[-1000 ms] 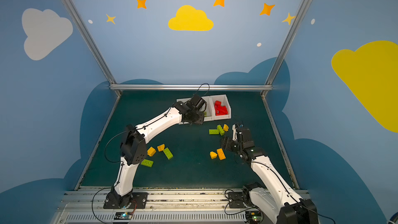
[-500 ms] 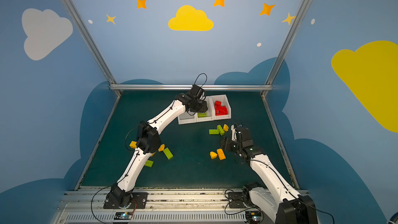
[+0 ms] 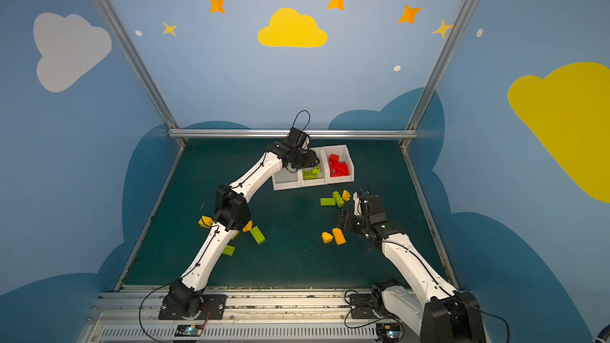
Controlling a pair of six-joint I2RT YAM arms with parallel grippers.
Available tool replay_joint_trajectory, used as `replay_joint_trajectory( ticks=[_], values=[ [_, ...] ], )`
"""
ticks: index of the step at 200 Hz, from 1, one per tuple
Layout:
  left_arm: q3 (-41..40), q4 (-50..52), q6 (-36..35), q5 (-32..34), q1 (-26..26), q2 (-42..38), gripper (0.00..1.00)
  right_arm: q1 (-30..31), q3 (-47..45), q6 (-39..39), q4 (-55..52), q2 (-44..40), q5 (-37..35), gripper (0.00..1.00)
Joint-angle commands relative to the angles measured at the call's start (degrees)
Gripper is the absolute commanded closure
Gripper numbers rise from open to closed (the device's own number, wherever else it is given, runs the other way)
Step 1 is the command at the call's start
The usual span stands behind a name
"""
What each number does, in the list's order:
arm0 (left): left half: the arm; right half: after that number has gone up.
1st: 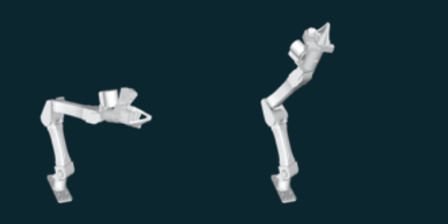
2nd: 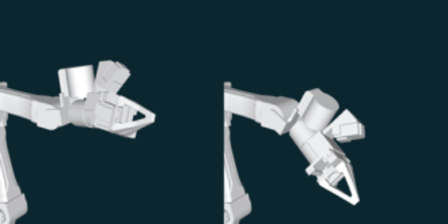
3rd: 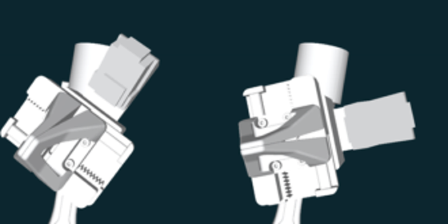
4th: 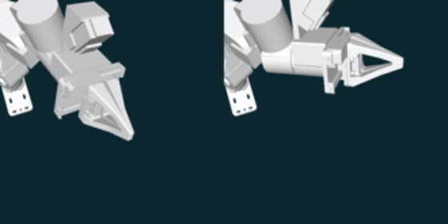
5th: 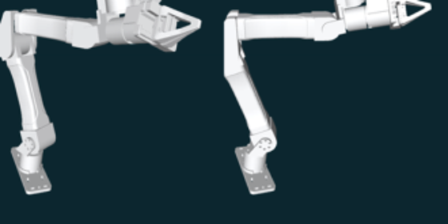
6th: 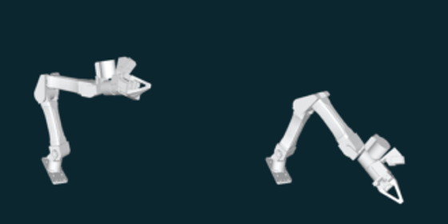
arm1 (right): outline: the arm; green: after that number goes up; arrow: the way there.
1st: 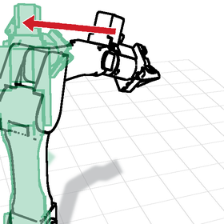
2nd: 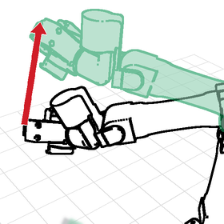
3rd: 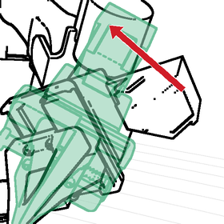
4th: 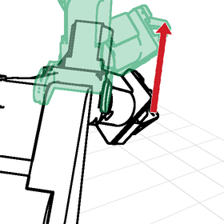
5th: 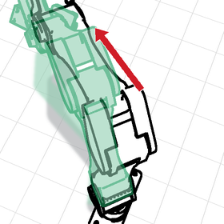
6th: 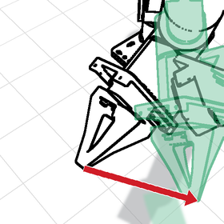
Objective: Sort the legos into containers by color
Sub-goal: Place the lego in the container, then pick up the lego from the middle-right of the table.
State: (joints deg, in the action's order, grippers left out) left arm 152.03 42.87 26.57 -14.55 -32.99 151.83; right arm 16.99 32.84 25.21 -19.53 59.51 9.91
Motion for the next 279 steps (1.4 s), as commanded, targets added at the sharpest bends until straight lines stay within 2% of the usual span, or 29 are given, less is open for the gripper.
replay_joint_trajectory(
  ticks=[1, 22, 41, 64, 102, 124, 142, 163, 198, 219, 228, 247, 279],
  values=[
    [1.1, 0.6, -0.7, -0.6, -0.1, -2.8, 0.37, 0.5, 2.5, -0.5, 0.3, 0.6, -0.5, 0.19],
    [0.4, 2.7, -0.6, -0.4, -0.1, -5.9, 0.35, 0.5, 4.3, -0.3, 0.3, 2.4, -1.1, 0.22],
    [-4.6, 3.1, -1.0, 0.2, -0.5, -11.4, 0.35, 0.4, 6.9, 0.0, 0.2, 4.8, -1.9, 0.3],
    [-19.0, -0.8, -2.0, 2.0, -2.2, -21.8, 0.35, 0.1, 9.9, 0.7, 0.5, 8.7, -2.1, 0.37],
    [-48.7, -15.2, -0.3, 6.0, -5.2, -41.1, 0.35, -0.2, 17.4, -1.1, -1.8, 17.4, -2.2, 0.51],
    [-60.6, -19.2, 1.7, 6.9, -5.9, -49.1, 0.35, -0.3, 21.8, -1.0, -3.9, 23.4, -2.7, 0.6],
    [-69.2, -21.0, 2.6, 8.3, -6.5, -54.9, 0.36, -0.3, 24.4, -0.8, -4.3, 27.6, -2.7, 0.64],
    [-77.2, -21.5, 3.2, 9.6, -7.1, -60.6, 0.36, -0.3, 27.8, -1.7, -5.9, 32.2, -3.8, 0.65],
    [-89.4, -22.3, 5.6, 11.0, -7.3, -68.4, 0.36, -0.4, 30.3, -2.2, -6.7, 36.2, -5.7, 0.6],
    [-94.9, -22.8, 6.9, 11.7, -7.8, -71.3, 0.36, -0.4, 30.4, -2.2, -6.2, 37.1, -6.4, 0.49],
    [-96.6, -22.7, 7.3, 11.9, -7.9, -72.3, 0.36, -0.4, 30.7, -2.3, -6.2, 37.7, -6.5, 0.48],
    [-99.3, -22.5, 8.0, 12.3, -8.0, -73.8, 0.36, -0.3, 31.2, -2.5, -6.2, 39.1, -7.1, 0.49],
    [-101.4, -22.6, 8.6, 12.7, -8.2, -75.2, 0.36, -0.4, 32.6, -2.5, -5.8, 41.7, -7.6, 0.6]
  ],
)
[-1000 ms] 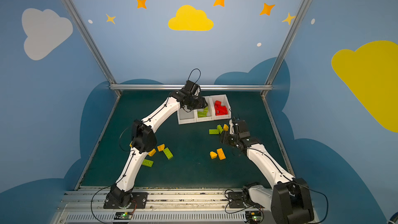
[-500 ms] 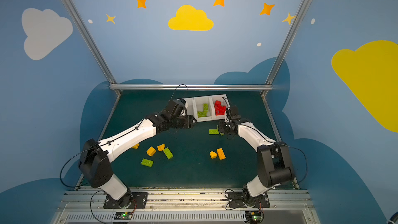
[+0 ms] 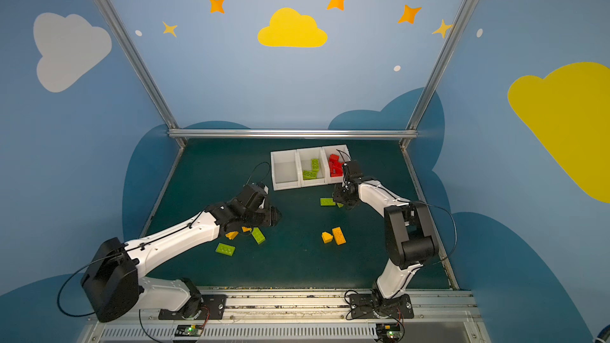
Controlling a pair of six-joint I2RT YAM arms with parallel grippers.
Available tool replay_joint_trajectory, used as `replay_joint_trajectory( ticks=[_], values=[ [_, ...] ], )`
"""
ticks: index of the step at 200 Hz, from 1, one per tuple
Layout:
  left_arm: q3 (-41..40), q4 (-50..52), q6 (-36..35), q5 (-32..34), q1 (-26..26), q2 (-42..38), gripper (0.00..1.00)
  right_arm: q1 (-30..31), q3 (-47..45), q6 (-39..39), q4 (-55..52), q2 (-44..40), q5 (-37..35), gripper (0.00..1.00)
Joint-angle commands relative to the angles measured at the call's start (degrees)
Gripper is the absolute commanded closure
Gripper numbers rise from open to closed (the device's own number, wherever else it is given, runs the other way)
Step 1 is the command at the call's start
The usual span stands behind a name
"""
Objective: Sort the legos into containers by color
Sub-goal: Pick up the lego from the middle-right of the table.
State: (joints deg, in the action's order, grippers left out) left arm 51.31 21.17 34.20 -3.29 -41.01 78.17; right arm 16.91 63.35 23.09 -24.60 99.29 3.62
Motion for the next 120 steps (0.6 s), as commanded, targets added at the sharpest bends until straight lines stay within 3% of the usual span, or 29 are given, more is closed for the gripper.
replay_joint_trajectory(
  ticks=[1, 72, 120],
  values=[
    [-0.7, -0.9, 1.0, 1.4, -0.1, -1.5, 0.36, -0.2, 2.1, -0.3, -0.7, 2.0, -1.3, 0.6],
    [0.4, 0.0, 0.3, 1.1, -0.2, -0.7, 0.36, 0.1, 4.8, -0.6, -1.2, 6.8, -2.2, 0.62],
    [-0.3, -0.1, 0.6, 1.1, -0.1, -1.0, 0.36, 0.9, 5.0, -0.6, -1.5, 6.7, -2.0, 0.77]
  ],
)
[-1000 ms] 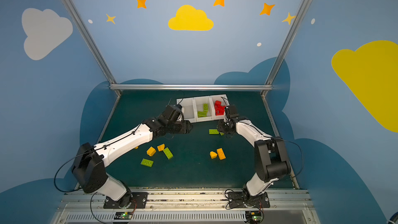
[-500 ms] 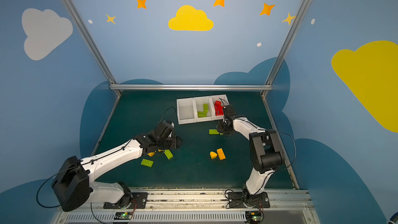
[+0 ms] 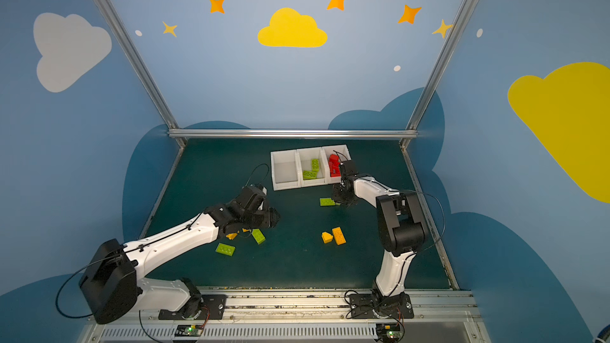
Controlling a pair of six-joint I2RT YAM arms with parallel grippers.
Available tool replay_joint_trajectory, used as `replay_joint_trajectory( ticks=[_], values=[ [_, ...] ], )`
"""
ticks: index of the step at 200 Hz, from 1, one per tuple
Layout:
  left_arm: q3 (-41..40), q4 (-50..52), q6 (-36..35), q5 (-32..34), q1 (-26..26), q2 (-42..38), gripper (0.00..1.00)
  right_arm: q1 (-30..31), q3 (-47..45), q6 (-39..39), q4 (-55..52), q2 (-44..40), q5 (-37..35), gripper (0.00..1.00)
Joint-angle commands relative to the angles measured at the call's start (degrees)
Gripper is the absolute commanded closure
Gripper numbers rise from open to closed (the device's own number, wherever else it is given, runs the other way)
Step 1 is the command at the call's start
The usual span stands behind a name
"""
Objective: Sort the legos into containers by color
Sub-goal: Pick up the lego from the middle-right of the table, then place the lego in the container.
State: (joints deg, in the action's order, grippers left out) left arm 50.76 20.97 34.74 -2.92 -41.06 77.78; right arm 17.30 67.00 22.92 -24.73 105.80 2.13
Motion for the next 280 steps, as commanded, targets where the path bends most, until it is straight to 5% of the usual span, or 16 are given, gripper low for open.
replay_joint_trajectory(
  ticks=[1, 126, 159, 280],
  values=[
    [0.2, 0.2, 0.1, 0.7, -0.1, -0.6, 0.36, 0.5, 1.4, -0.4, -1.4, 0.1, -0.5, 0.77],
    [-5.1, 0.1, 1.6, 0.8, -0.2, -6.5, 0.36, 3.2, 6.3, -1.7, -4.6, -9.3, 4.9, 0.84],
    [-6.6, 1.8, 1.9, 1.7, -0.2, -10.9, 0.33, 4.0, 14.8, -2.7, -7.1, -5.9, 6.1, 0.83],
    [-10.1, 9.7, 3.3, 8.2, 2.5, -23.4, 0.0, 6.5, 42.4, -3.4, -13.9, 15.6, 7.4, 0.8]
  ],
)
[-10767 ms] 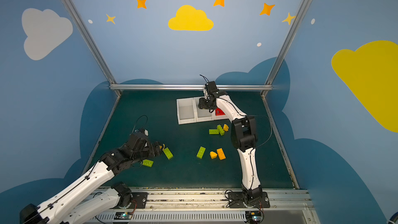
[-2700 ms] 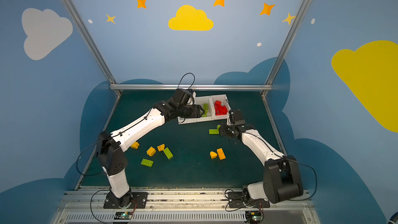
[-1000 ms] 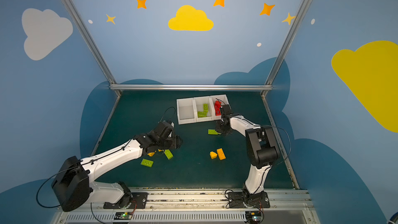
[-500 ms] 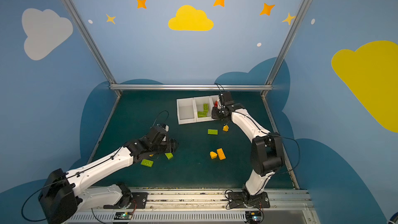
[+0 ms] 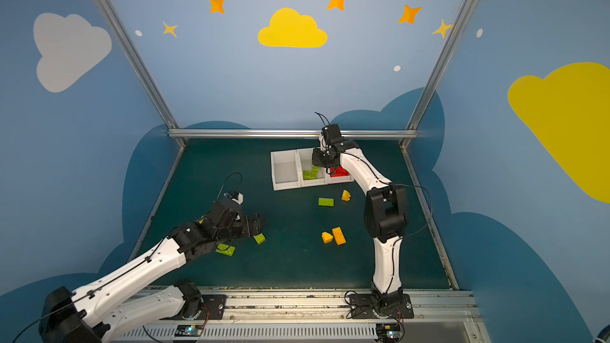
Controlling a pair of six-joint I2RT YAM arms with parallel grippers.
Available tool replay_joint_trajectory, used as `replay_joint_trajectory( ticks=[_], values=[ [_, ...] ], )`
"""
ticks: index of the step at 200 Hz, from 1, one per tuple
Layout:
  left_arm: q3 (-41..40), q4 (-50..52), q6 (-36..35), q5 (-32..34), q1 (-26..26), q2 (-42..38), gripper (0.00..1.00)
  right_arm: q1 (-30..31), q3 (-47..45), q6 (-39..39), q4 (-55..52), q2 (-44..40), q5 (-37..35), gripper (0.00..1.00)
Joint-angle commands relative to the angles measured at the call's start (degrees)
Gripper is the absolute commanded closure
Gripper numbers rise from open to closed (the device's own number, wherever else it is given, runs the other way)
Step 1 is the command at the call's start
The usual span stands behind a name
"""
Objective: Sort the legos into containers by color
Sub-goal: Place the lego in the container, then pick up the lego from the center of the table.
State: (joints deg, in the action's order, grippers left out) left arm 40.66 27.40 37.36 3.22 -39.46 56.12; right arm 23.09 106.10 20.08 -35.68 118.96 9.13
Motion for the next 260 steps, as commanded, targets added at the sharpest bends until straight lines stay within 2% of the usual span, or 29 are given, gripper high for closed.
replay_joint_trajectory(
  ticks=[1, 34, 74, 135, 167, 214, 260],
  values=[
    [0.1, 3.4, 0.7, 2.0, 1.0, -1.8, 0.0, 0.7, 3.4, -0.6, -3.0, 2.5, 0.5, 0.79],
    [0.6, 5.3, 1.1, 1.8, 1.6, -2.9, 0.0, 0.9, 6.0, 0.2, -3.4, 5.8, 0.6, 0.75],
    [0.2, 6.2, 1.0, 0.3, 1.7, -2.6, 0.0, 0.9, 8.3, 0.1, -4.2, 7.4, 0.9, 0.59],
    [2.5, 8.6, 3.3, 2.7, -1.1, 1.0, 0.02, 0.7, 5.6, -1.0, -3.9, 2.4, 0.5, 0.45],
    [3.3, 9.3, 7.2, 4.1, -2.6, 6.5, 0.07, 0.6, -0.8, -1.8, -1.5, -4.5, 1.4, 0.41],
    [5.3, 7.9, 11.8, 4.4, -4.2, 15.1, 0.11, -0.1, -16.3, -1.5, 4.8, -18.0, 1.6, 0.37],
    [7.3, 7.3, 16.0, 4.7, -4.4, 23.1, 0.22, -0.5, -32.0, 0.5, 10.5, -29.8, 3.5, 0.36]
  ],
)
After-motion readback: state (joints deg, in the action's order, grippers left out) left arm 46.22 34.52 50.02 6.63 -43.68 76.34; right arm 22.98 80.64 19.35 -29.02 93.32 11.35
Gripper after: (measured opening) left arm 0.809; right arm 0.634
